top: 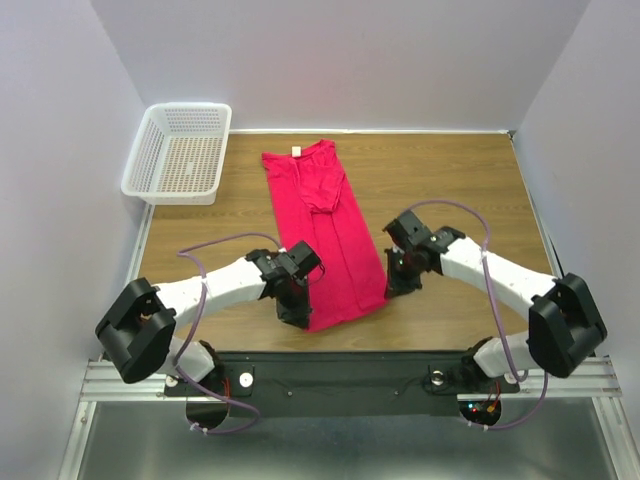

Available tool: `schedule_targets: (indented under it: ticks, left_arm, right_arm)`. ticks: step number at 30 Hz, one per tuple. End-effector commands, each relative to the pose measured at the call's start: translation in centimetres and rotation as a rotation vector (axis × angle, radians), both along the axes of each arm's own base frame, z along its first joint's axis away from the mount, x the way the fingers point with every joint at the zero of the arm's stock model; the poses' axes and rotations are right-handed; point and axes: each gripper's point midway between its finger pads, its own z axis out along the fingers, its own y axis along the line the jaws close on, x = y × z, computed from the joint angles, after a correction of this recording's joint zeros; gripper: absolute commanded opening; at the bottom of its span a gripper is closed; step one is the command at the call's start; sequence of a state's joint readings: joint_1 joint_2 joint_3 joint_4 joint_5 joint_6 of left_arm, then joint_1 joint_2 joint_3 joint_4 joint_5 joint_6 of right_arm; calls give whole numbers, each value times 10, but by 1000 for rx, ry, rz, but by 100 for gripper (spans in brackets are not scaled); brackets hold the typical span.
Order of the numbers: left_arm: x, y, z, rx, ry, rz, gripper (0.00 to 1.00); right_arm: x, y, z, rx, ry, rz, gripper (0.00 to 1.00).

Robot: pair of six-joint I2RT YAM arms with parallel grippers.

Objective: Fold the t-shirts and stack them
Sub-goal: Fold the tshirt

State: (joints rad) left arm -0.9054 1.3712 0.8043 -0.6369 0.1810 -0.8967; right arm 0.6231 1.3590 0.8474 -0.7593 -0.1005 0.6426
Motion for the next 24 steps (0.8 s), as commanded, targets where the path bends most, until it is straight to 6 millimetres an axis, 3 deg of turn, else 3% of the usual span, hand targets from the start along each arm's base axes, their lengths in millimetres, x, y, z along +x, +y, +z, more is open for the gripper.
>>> schedule_targets:
  ticks: [1, 2, 3, 5, 6, 10, 18, 24]
  left_arm:
    - [35, 5, 29, -25, -88, 46, 0]
    - [43, 8, 32, -34, -104, 59, 0]
    - [50, 9, 35, -44, -111, 68, 0]
    - [77, 19, 43, -56, -154, 99, 0]
    - [85, 22, 46, -56, -167, 102, 0]
    - [128, 29, 59, -47, -227, 91, 0]
    - [194, 53, 51, 13, -272, 119, 0]
    - [232, 67, 54, 44, -324, 133, 0]
  right_arm:
    - [40, 9, 31, -48, -102, 34, 4]
    - [47, 12, 28, -69, -95, 39, 4]
    - [61, 21, 42, -50, -133, 55, 4]
    - [78, 23, 37, -101, -138, 74, 4]
    - [86, 29, 48, -84, -171, 83, 4]
    - [126, 44, 54, -106, -197, 104, 4]
    - [187, 45, 62, -107, -247, 80, 4]
    - [215, 39, 57, -120, -258, 73, 4]
